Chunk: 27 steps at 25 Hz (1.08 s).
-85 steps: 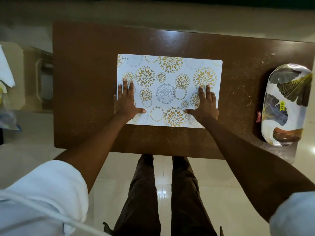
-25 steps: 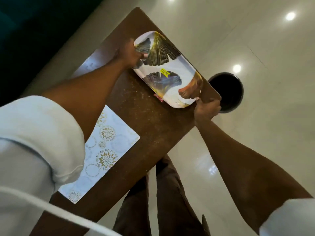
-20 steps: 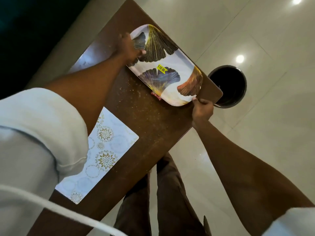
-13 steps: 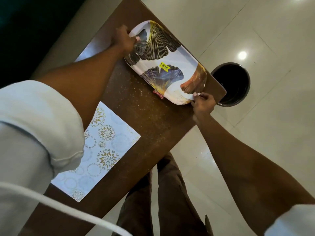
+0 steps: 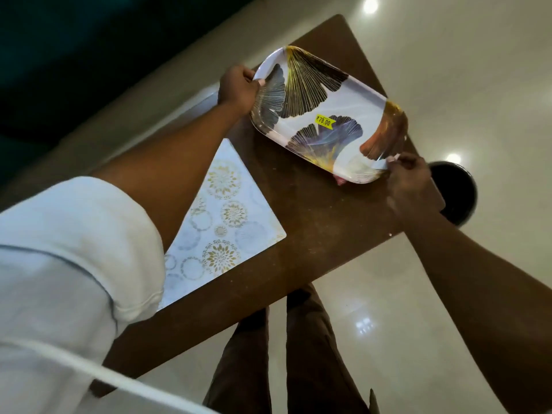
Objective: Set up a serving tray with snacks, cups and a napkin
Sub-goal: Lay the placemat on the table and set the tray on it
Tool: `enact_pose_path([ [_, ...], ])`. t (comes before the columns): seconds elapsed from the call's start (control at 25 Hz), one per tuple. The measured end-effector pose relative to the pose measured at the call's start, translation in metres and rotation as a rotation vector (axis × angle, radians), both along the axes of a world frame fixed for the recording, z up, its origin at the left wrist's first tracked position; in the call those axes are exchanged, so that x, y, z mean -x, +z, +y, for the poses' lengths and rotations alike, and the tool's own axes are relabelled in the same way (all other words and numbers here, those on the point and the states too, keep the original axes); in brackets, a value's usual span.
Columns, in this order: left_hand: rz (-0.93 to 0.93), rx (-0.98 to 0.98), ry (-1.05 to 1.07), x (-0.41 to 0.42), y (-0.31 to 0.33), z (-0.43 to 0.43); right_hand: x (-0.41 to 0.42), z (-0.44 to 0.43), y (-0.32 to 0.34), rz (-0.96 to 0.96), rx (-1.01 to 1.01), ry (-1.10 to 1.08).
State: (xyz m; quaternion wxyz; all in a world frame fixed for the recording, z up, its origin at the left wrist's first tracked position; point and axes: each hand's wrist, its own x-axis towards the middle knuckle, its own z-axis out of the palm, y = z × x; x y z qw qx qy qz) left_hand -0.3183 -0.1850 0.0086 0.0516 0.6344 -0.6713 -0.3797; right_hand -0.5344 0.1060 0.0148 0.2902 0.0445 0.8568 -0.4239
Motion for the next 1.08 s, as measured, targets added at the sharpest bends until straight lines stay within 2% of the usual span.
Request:
enact_pose_path([
  [0.12,0.038,0.027,0.148,-0.075,0.015,-0.004,-0.025,-0.037,0.012,0.01,0.039,0.225],
  [0.2,0.06,0.026,0.259,-0.126,0.023,0.0,-0.05,-0.063,0.013,0.072,0.025,0.306],
  [0.32,0.06,0.016,0.435,-0.213,0.029,0.017,-0.101,-0.102,0.01,0.056,0.058,0.423],
  [0.48,0.17,-0.091,0.668,-0.318,0.022,0.074,-0.172,-0.123,-0.004,0.05,0.06,0.624],
  [0.64,0.152,-0.145,0.791,-0.412,0.001,0.153,-0.251,-0.109,-0.017,0.019,0.031,0.82],
  [0.8,0.172,-0.196,0.91,-0.455,-0.015,0.213,-0.297,-0.083,-0.028,0.007,0.016,0.876],
  [1.08,0.212,-0.236,0.946,-0.468,-0.037,0.267,-0.316,-0.05,-0.044,0.035,-0.088,0.883],
])
